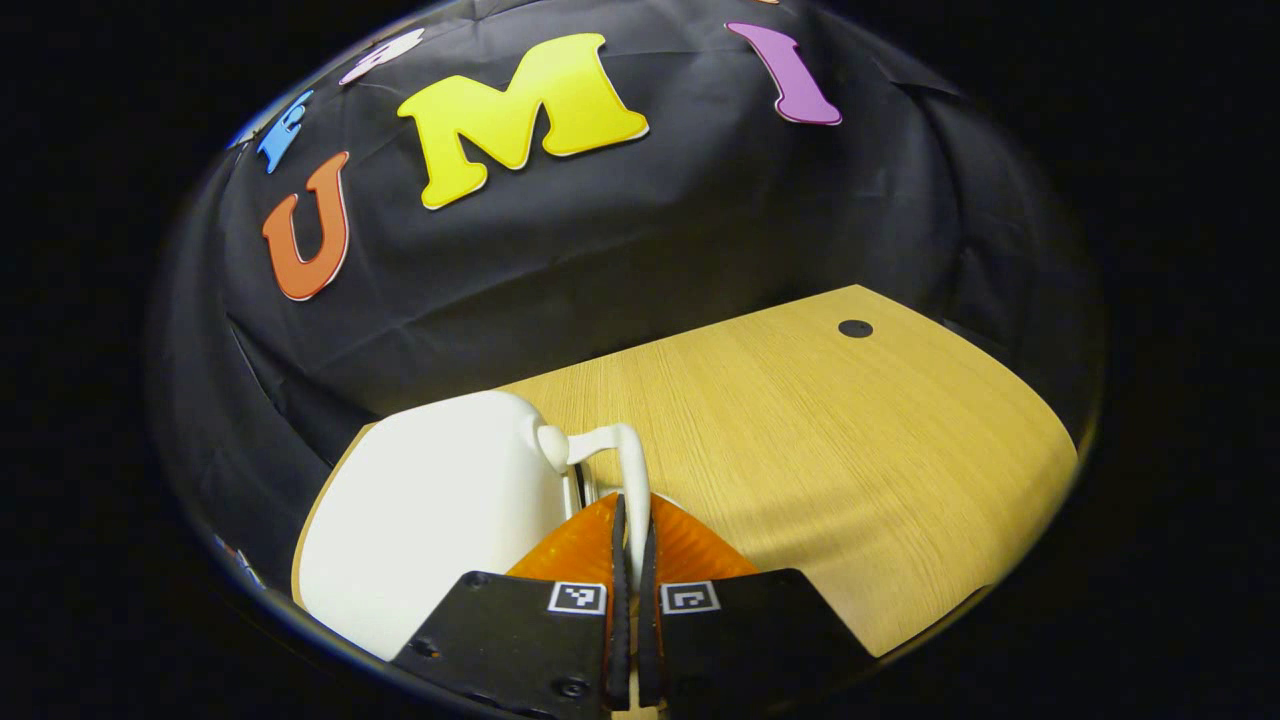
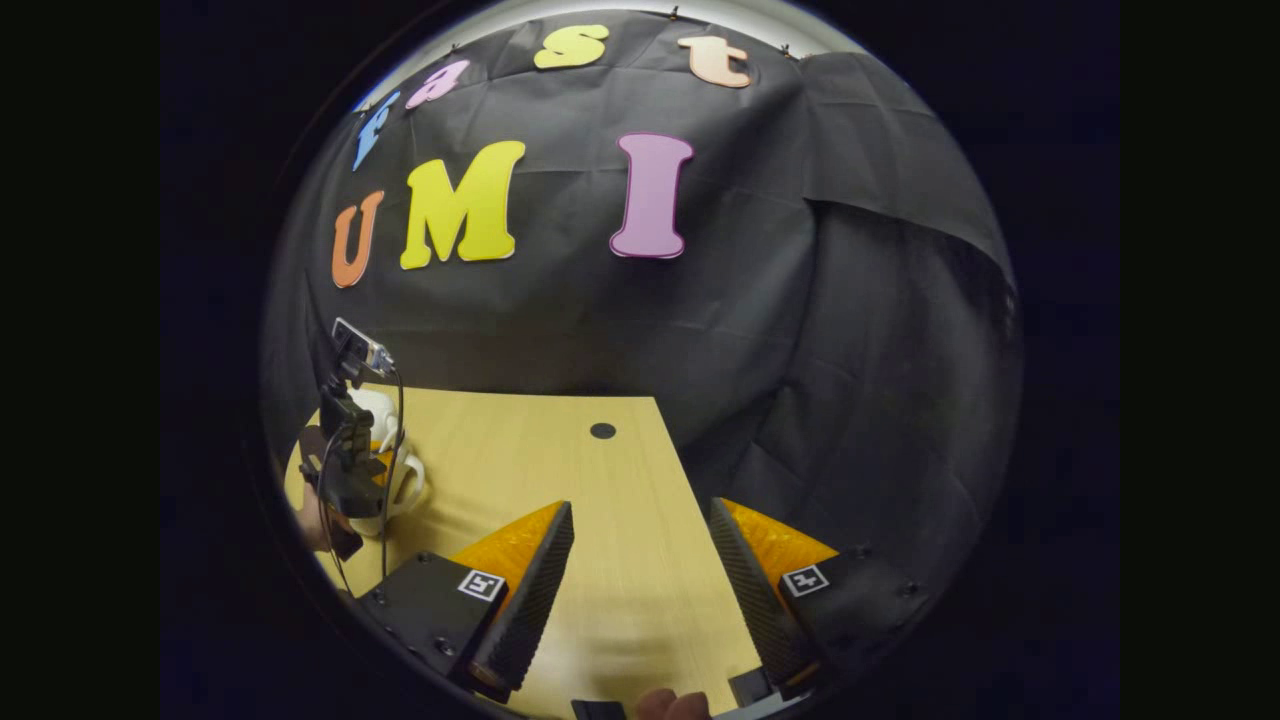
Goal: First open the suitcase, pack the skin care products into it, and then close the suitcase.
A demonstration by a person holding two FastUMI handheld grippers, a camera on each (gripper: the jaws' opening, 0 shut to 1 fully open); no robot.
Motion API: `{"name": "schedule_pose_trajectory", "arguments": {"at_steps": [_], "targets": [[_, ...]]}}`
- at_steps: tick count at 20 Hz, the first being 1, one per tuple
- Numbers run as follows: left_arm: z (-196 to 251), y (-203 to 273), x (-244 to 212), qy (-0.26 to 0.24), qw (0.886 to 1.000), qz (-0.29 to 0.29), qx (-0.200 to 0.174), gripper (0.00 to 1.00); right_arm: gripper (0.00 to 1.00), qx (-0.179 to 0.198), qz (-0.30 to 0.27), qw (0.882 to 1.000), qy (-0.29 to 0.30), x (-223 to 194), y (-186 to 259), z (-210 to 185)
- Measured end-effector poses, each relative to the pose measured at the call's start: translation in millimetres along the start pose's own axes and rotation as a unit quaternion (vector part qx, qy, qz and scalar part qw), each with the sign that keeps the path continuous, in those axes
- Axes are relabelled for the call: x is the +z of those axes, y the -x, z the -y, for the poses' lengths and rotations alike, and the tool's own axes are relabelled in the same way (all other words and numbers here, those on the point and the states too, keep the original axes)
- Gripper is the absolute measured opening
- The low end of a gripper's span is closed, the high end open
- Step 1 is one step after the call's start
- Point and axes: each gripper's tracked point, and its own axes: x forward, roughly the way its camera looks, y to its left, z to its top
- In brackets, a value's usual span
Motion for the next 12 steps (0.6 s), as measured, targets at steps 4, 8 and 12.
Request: {"name": "schedule_pose_trajectory", "arguments": {"at_steps": [4,8,12], "targets": [[-1,-4,-5,0.007,1.0,-0.002,0.004,0.06,0.82,0.016,-0.003,1.0,0.004,0,-3,-13],[9,-6,-11,0.02,1.0,-0.01,-0.008,0.14,0.81,0.03,0.001,0.999,0.016,2,-1,-24],[29,0,-11,0.059,0.997,-0.014,-0.046,0.4,0.81,0.038,0.005,0.999,0.021,4,3,-29]]}}
